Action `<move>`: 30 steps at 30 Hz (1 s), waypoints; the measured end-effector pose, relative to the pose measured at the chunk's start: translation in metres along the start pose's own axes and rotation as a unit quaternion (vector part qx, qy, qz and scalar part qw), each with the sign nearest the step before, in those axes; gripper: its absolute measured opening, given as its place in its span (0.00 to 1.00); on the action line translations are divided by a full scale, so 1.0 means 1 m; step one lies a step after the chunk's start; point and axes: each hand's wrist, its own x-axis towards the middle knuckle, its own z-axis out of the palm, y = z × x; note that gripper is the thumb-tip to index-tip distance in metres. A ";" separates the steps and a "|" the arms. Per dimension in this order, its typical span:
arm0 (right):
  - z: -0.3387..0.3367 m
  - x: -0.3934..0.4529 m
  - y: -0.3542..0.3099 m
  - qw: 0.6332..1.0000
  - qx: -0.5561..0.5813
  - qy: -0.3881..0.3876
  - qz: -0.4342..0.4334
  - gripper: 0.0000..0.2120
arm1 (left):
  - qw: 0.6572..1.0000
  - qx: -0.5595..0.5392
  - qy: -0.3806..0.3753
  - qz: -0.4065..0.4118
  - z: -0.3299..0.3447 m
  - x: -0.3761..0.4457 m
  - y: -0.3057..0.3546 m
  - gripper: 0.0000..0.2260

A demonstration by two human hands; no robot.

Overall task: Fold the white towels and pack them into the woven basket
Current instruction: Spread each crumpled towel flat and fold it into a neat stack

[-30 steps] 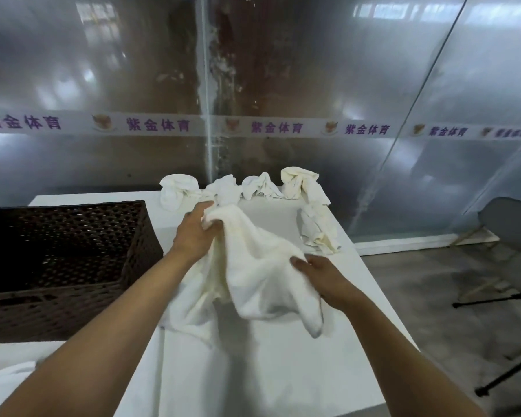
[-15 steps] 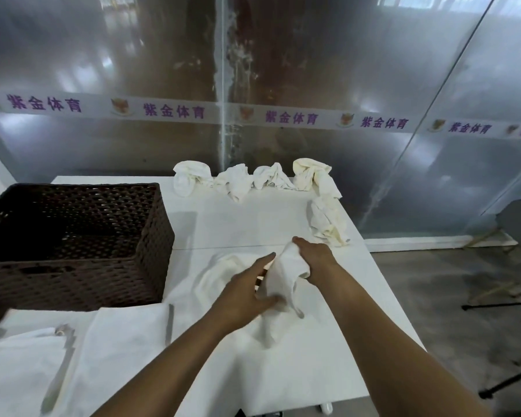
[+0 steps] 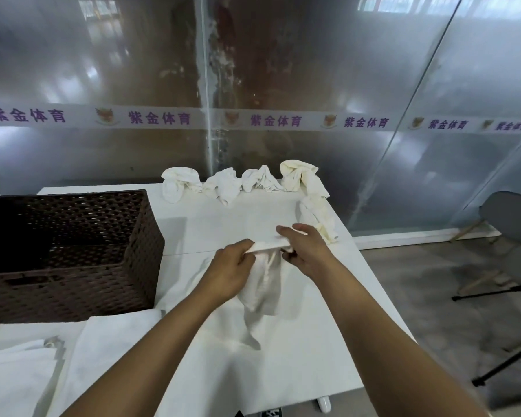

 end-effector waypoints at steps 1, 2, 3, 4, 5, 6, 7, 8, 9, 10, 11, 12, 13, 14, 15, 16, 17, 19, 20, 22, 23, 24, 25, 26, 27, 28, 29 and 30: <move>-0.003 -0.006 0.000 0.999 0.003 -0.036 -0.014 0.24 | 1.000 -0.017 -0.001 -0.006 -0.002 0.002 0.000 0.09; -0.004 -0.013 0.001 0.996 -0.002 -0.081 -0.032 0.24 | 1.000 -0.030 0.000 -0.007 -0.004 0.003 0.001 0.09; -0.005 -0.018 0.004 0.990 -0.035 -0.124 -0.058 0.23 | 0.999 -0.039 0.002 -0.001 -0.006 0.004 0.002 0.09; -0.004 -0.024 0.007 0.981 -0.082 -0.156 -0.084 0.23 | 0.999 -0.051 0.003 0.006 -0.009 0.006 0.004 0.09; -0.003 -0.028 0.010 0.969 -0.129 -0.176 -0.112 0.22 | 0.998 -0.062 0.005 0.012 -0.013 0.007 0.007 0.09; -0.001 -0.029 0.014 0.961 -0.160 -0.177 -0.137 0.21 | 0.998 -0.067 0.007 0.017 -0.017 0.008 0.010 0.09; -0.001 -0.027 0.017 0.957 -0.177 -0.166 -0.160 0.20 | 0.998 -0.060 0.013 0.022 -0.022 0.009 0.012 0.08; -0.002 -0.026 0.020 0.954 -0.191 -0.146 -0.179 0.18 | 0.998 -0.043 0.023 0.028 -0.027 0.010 0.013 0.08; -0.002 -0.024 0.022 0.949 -0.216 -0.121 -0.195 0.17 | 0.999 -0.023 0.035 0.035 -0.032 0.010 0.013 0.08; -0.003 -0.021 0.023 0.940 -0.257 -0.091 -0.206 0.16 | 0.998 -0.011 0.043 0.040 -0.037 0.011 0.013 0.08; -0.004 -0.016 0.025 0.924 -0.308 -0.063 -0.216 0.16 | 0.998 -0.003 0.046 0.046 -0.043 0.011 0.013 0.08; -0.006 -0.010 0.028 0.901 -0.369 -0.037 -0.227 0.16 | 0.998 0.004 0.045 0.054 -0.049 0.011 0.014 0.08; -0.010 -0.002 0.030 0.865 -0.439 -0.008 -0.244 0.15 | 0.997 0.012 0.041 0.064 -0.054 0.011 0.017 0.08; -0.014 0.006 0.031 0.819 -0.508 0.026 -0.266 0.13 | 0.997 0.018 0.040 0.071 -0.059 0.013 0.018 0.08; -0.021 0.015 0.029 0.771 -0.565 0.061 -0.289 0.11 | 0.996 0.025 0.045 0.075 -0.066 0.017 0.019 0.07; -0.028 0.024 0.025 0.733 -0.601 0.089 -0.306 0.09 | 0.995 0.037 0.056 0.077 -0.074 0.023 0.019 0.07; -0.034 0.032 0.015 0.713 -0.616 0.107 -0.317 0.09 | 0.993 0.056 0.069 0.078 -0.083 0.030 0.018 0.06; -0.042 0.047 -0.015 0.716 -0.611 0.126 -0.315 0.11 | 0.986 0.121 0.092 0.066 -0.106 0.048 0.015 0.02; -0.043 0.056 -0.033 0.721 -0.606 0.130 -0.310 0.12 | 0.980 0.160 0.106 0.051 -0.117 0.058 0.013 0.04; -0.038 0.074 -0.069 0.717 -0.609 0.149 -0.306 0.13 | 0.963 0.233 0.138 0.009 -0.135 0.080 0.010 0.08; -0.035 0.086 -0.085 0.709 -0.615 0.165 -0.304 0.12 | 0.954 0.258 0.149 -0.009 -0.143 0.093 0.007 0.10; -0.031 0.098 -0.101 0.703 -0.618 0.175 -0.305 0.11 | 0.948 0.279 0.152 -0.024 -0.152 0.107 0.004 0.10; -0.027 0.111 -0.115 0.704 -0.614 0.177 -0.309 0.11 | 0.945 0.292 0.144 -0.039 -0.161 0.123 -0.002 0.10; -0.022 0.125 -0.130 0.707 -0.607 0.176 -0.316 0.10 | 0.945 0.298 0.126 -0.054 -0.170 0.138 -0.008 0.09; -0.016 0.138 -0.145 0.723 -0.592 0.170 -0.314 0.10 | 0.946 0.300 0.105 -0.069 -0.179 0.154 -0.014 0.09; -0.010 0.150 -0.158 0.749 -0.561 0.160 -0.314 0.10 | 0.947 0.295 0.091 -0.085 -0.186 0.169 -0.018 0.09; -0.002 0.162 -0.172 0.786 -0.513 0.151 -0.312 0.11 | 0.951 0.278 0.089 -0.100 -0.192 0.185 -0.019 0.09; 0.007 0.175 -0.186 0.822 -0.455 0.147 -0.308 0.12 | 0.959 0.234 0.109 -0.119 -0.196 0.202 -0.017 0.08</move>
